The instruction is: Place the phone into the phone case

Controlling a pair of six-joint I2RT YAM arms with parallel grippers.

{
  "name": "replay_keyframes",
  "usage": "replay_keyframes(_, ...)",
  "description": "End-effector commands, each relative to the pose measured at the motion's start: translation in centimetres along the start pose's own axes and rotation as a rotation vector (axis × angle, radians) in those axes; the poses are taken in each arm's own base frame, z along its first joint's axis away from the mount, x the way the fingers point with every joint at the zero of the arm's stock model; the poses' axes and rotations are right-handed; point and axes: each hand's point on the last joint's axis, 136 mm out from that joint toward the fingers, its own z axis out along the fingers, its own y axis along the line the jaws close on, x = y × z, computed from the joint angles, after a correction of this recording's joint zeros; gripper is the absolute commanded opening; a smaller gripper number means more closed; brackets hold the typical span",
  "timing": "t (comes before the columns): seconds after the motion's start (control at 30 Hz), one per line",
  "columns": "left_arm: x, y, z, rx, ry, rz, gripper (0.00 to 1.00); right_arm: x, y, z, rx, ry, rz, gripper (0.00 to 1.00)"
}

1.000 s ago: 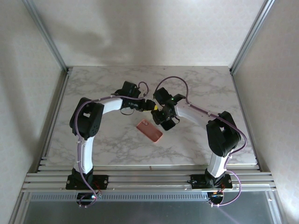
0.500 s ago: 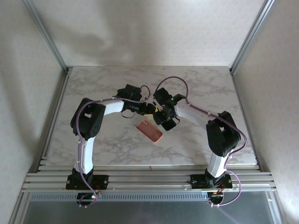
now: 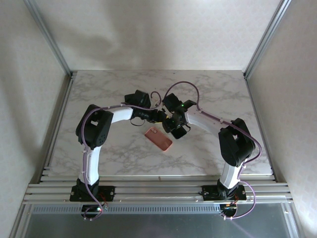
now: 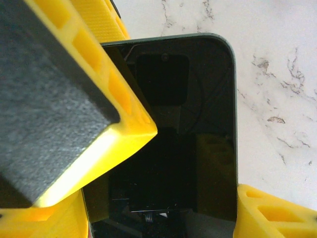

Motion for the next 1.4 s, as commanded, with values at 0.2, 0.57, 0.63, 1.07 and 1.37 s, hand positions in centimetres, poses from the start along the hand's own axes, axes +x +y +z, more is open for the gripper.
replay_keyframes(0.2,-0.1,-0.5,0.7,0.042,0.014,0.010,0.28,-0.6,0.2,-0.8,0.006,-0.015,-0.004,0.61)
replay_keyframes(0.57,-0.6,-1.7,0.3,0.040,-0.025,0.048,0.00,-0.5,-0.3,-1.5,0.027,-0.027,0.009,0.61)
replay_keyframes(0.63,-1.1,-2.2,-0.1,0.037,-0.054,0.057,0.00,-0.2,-0.6,-1.9,0.042,-0.031,0.015,0.66)
replay_keyframes(1.07,-4.4,-7.7,-4.5,0.033,-0.324,0.103,0.00,4.1,-0.9,-5.2,-0.187,-0.176,0.395,0.80)
replay_keyframes(1.37,-2.7,-9.5,-7.4,0.057,-0.455,-0.002,0.00,4.7,-1.0,-6.8,-0.567,-0.438,0.681,0.87)
